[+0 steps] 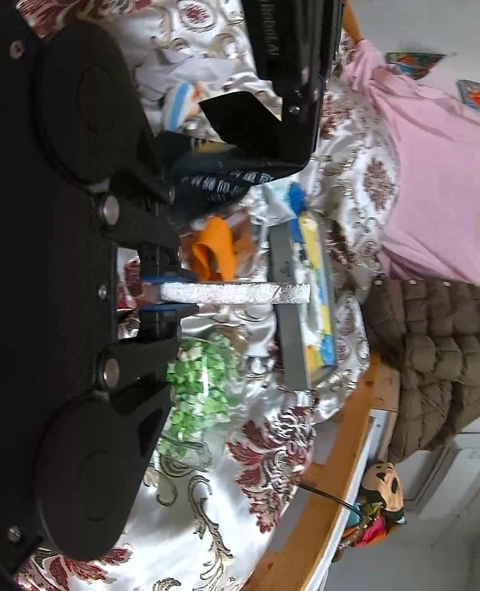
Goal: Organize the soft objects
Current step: 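Lift and carry the black cap and white strip toward the tray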
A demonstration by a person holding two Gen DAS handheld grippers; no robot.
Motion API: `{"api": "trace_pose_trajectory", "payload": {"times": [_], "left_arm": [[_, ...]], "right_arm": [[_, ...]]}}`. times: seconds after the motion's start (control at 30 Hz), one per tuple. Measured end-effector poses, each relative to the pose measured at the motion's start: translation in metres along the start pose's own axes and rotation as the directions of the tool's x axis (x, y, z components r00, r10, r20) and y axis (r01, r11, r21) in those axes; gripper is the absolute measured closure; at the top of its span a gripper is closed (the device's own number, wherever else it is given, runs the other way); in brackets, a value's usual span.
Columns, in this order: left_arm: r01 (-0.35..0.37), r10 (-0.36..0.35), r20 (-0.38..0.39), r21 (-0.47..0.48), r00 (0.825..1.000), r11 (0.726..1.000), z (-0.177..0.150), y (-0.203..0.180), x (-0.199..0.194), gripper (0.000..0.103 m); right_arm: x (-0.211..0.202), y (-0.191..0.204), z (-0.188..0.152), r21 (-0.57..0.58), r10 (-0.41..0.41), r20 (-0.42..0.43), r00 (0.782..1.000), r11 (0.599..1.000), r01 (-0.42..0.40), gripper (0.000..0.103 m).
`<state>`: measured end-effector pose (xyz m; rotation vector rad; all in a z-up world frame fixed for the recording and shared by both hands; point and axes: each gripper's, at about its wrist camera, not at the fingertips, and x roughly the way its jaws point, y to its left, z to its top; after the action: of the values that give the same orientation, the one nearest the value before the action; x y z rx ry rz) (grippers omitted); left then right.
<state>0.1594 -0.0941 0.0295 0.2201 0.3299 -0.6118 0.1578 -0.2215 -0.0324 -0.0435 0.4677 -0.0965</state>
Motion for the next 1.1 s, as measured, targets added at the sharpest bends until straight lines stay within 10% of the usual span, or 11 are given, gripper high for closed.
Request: {"api": "trace_pose_trajectory", "payload": {"times": [0.57, 1.1], "left_arm": [[-0.183, 0.184, 0.042, -0.030, 0.982, 0.983, 0.103, 0.019, 0.064, 0.103], [-0.315, 0.315, 0.048, -0.005, 0.948, 0.949, 0.168, 0.037, 0.193, 0.103]], "right_arm": [[0.023, -0.045, 0.089, 0.077, 0.117, 0.362, 0.925, 0.985, -0.154, 0.098], [0.146, -0.121, 0.129, 0.281, 0.039, 0.330, 0.943, 0.950, -0.137, 0.098]]}}
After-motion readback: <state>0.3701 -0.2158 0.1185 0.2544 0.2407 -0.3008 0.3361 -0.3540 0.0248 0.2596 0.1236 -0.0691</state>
